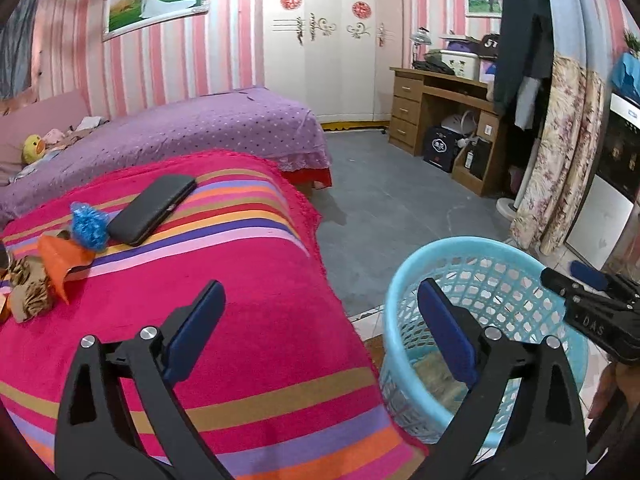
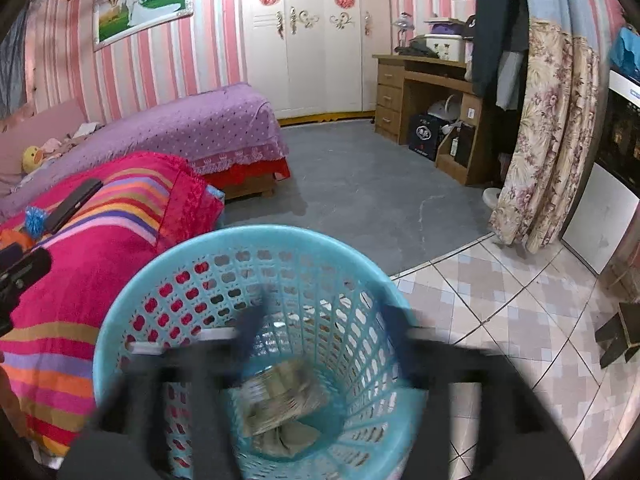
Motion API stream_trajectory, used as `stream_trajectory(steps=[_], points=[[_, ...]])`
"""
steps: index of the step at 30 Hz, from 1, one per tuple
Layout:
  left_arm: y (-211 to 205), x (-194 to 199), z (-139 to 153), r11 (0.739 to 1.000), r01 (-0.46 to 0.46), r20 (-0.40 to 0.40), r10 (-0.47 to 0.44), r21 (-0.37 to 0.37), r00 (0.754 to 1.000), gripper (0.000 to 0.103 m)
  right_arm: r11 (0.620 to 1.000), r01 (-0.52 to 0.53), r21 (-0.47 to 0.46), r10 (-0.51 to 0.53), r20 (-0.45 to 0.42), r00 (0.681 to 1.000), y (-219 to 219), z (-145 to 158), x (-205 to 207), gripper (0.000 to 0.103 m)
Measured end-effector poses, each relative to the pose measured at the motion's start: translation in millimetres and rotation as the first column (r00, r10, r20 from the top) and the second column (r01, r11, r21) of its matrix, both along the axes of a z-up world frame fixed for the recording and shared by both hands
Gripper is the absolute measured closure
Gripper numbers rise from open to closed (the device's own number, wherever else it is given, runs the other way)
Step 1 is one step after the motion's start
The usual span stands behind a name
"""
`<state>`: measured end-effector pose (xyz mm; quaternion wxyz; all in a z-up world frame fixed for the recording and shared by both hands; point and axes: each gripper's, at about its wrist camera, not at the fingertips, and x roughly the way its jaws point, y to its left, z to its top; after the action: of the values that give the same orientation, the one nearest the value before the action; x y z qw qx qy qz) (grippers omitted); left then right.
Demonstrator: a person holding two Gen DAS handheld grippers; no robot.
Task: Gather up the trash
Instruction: 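Open both grippers to drop the cloth and wrapper into the basket, then move both open grippers back over the bed items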
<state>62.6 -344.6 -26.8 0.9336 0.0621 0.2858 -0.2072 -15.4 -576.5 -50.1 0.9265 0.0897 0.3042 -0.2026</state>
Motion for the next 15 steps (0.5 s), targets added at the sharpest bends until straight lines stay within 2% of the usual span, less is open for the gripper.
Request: stream_trajectory(steps=[2,4,6,10,15], points=[[11.0,1.1,3.2,1.0,-0.013,-0.002,0.013,-0.01,1.0,0.009,1.0,0.009,-0.002,-0.009,0.005,1.0,3.0,3.5,1.6,0.032],[20.0,2.3,6.4,1.0,-0.023,-0.004,0.023,-0.017,1.0,0.009,1.0,0.03,-0.005,-0.03,0.019,0.999,7.0,6.1,2.9,0.016],[29.6,3.6,10.0,0.999,-0.035,-0.004,0.035,-0.025,0.999,0.007,0.999,0.039,0.001,-0.039,0.03,0.999,10.3,8.2,4.3,0.01],[53.5,3.7,18.3,0.998,-0.058,0.004,0.058,-0.032,0.998,0.006,1.0,0.03,0.0,-0.03,0.038,0.999,25.6,13.2,12.0,0.005],[89.0,3.6,28.2,0.995,-0.091,0.015,0.091,-0.031,0.996,0.006,1.0,-0.004,-0.011,0.004,0.069,0.998,54.6,22.8,23.5,0.005]])
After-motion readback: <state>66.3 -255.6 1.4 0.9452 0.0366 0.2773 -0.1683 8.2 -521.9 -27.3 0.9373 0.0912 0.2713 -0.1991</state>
